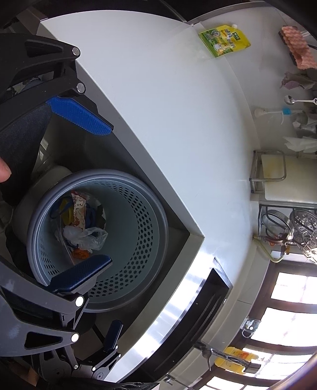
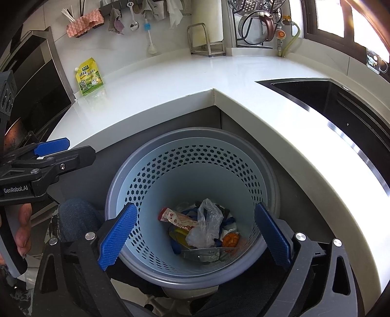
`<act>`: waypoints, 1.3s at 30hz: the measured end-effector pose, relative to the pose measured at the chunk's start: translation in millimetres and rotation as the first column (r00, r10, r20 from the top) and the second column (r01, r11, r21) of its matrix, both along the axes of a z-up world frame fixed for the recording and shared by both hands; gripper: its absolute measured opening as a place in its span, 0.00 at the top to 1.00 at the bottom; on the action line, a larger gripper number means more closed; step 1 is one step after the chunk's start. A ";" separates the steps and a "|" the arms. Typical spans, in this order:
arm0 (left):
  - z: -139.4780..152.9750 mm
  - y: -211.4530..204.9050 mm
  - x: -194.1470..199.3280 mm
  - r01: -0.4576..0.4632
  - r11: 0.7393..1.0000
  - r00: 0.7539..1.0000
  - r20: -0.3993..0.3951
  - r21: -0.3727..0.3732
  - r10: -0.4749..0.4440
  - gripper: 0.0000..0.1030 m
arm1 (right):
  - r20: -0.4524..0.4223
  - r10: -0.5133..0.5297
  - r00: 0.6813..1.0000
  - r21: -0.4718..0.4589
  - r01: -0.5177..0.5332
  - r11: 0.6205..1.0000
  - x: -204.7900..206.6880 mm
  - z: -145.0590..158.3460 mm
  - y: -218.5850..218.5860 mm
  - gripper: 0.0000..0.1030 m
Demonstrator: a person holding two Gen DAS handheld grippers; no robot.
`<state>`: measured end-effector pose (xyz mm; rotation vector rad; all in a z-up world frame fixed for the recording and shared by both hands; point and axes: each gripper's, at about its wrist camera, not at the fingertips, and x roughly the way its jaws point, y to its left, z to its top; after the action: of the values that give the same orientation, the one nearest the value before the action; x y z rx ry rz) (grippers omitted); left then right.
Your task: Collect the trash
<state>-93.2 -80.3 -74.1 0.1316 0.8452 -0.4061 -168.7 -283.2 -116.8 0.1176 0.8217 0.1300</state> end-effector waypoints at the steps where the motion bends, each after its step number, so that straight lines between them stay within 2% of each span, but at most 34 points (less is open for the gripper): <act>1: 0.9 1.3 -0.3 -0.003 1.000 1.000 0.003 0.001 0.003 0.06 | 0.003 0.000 1.000 -0.001 0.000 1.000 -0.9 0.8 1.0 0.09; 10: 6.6 9.9 -3.8 -0.021 1.000 1.000 0.018 0.011 0.021 0.06 | 0.028 0.000 1.000 -0.014 0.000 1.000 -7.5 6.9 0.9 0.08; 39: 13.1 21.2 -5.8 -0.024 0.999 0.999 0.031 0.024 0.023 0.06 | 0.030 0.003 1.000 0.000 -0.003 1.000 -7.2 9.7 3.9 0.08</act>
<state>-99.1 -59.2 -61.1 0.1501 0.8207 -0.3708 -175.9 -279.3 -107.1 0.1142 0.7924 0.1348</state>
